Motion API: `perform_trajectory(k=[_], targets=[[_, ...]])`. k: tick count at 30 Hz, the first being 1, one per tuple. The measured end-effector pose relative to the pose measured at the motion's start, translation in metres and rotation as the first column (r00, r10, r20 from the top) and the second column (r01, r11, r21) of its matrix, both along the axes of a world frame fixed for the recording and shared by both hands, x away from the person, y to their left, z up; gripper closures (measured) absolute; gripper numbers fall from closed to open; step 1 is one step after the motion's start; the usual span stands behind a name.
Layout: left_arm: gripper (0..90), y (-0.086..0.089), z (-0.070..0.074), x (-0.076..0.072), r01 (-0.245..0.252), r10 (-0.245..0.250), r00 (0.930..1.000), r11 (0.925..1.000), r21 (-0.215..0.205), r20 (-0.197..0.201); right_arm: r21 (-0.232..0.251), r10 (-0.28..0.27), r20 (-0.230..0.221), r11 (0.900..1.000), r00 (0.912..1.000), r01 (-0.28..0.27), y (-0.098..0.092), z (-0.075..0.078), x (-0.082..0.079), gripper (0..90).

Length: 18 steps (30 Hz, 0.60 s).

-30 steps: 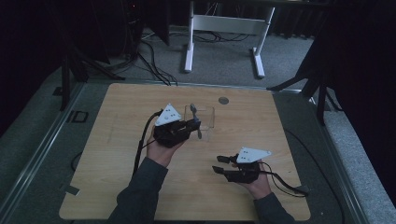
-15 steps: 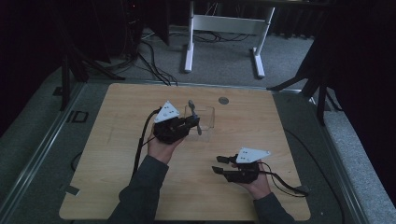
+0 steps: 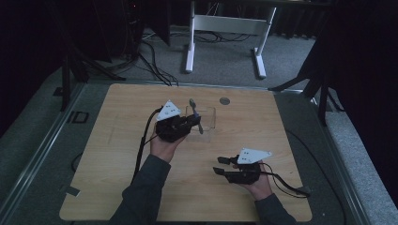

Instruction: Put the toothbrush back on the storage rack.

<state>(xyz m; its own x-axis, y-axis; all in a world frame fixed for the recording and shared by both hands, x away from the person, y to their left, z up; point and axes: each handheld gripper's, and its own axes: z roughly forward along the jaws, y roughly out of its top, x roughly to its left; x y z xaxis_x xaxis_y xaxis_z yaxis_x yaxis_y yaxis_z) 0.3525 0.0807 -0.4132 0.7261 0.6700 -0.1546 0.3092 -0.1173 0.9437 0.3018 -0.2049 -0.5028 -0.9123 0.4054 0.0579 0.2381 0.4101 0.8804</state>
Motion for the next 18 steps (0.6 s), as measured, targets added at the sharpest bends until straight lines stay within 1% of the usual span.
perform_trajectory(k=[18], targets=[[81.4,0.008,-0.006,0.017,-0.033,0.033,0.9992,0.9994,0.009,-0.023,-0.003,0.002,-0.008,1.0,1.0,-0.003,0.001,-0.001,0.0,54.4]])
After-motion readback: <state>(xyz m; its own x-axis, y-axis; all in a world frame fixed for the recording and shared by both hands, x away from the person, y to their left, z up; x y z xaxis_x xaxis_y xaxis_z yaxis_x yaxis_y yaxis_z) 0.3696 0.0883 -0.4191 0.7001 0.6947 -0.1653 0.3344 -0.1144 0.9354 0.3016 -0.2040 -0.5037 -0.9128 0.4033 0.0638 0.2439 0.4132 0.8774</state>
